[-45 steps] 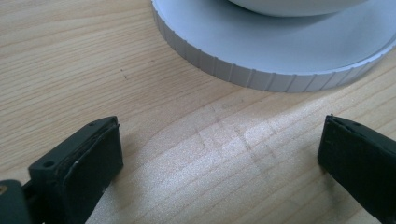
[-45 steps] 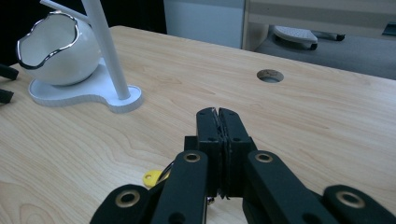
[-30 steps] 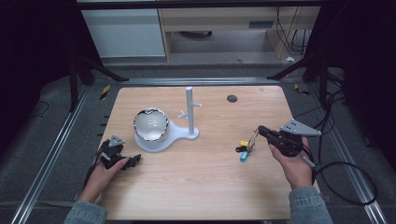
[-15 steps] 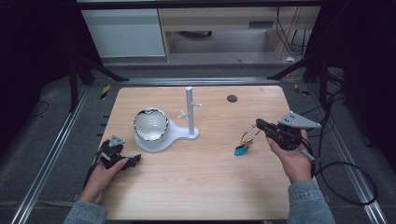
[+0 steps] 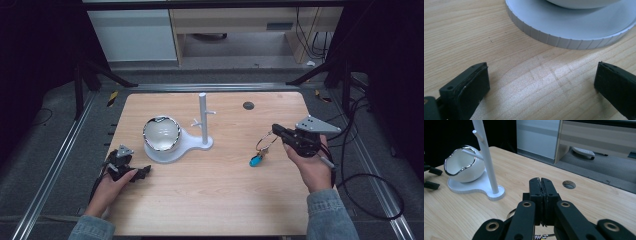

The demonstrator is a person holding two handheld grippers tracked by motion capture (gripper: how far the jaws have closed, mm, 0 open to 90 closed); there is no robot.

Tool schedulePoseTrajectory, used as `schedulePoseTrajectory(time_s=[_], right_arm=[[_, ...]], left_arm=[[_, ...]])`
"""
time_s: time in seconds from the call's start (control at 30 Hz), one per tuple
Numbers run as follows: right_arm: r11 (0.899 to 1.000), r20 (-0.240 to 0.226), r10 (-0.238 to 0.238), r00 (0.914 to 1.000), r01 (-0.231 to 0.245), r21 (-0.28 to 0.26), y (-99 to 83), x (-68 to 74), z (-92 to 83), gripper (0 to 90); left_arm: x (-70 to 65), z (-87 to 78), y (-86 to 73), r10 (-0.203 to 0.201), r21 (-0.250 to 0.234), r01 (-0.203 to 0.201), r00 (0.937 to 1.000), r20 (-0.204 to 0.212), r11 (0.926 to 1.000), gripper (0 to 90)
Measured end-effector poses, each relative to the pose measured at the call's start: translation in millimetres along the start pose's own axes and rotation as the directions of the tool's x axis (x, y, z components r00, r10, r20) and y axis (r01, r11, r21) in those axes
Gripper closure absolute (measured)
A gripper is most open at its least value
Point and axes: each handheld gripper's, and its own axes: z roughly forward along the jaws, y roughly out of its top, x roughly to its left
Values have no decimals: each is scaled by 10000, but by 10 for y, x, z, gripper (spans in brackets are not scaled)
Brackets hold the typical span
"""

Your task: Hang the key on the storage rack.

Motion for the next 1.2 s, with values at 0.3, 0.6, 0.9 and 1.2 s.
schedulePoseTrajectory(time_s=[0.3, 0.6, 0.9, 1.2], right_arm=[[10000, -125, -31, 9999, 31, -10, 78, 14, 27, 889], [9998, -223, -98, 9997, 93, -186, 187, 44, 42, 889], [9992, -320, -220, 9992, 209, -348, 322, 80, 63, 889], [9987, -513, -275, 9983, 252, -454, 407, 146, 168, 889]], left_arm=[[0, 0, 0, 6, 3, -6, 10000, -1, 10000, 0], [-1, 1, 0, -15, -16, 15, 10000, -1, 10000, 0], [-1, 1, 0, -14, -14, 14, 10000, -6, 10000, 0], [1, 0, 0, 5, 4, -5, 10000, 1, 10000, 0]])
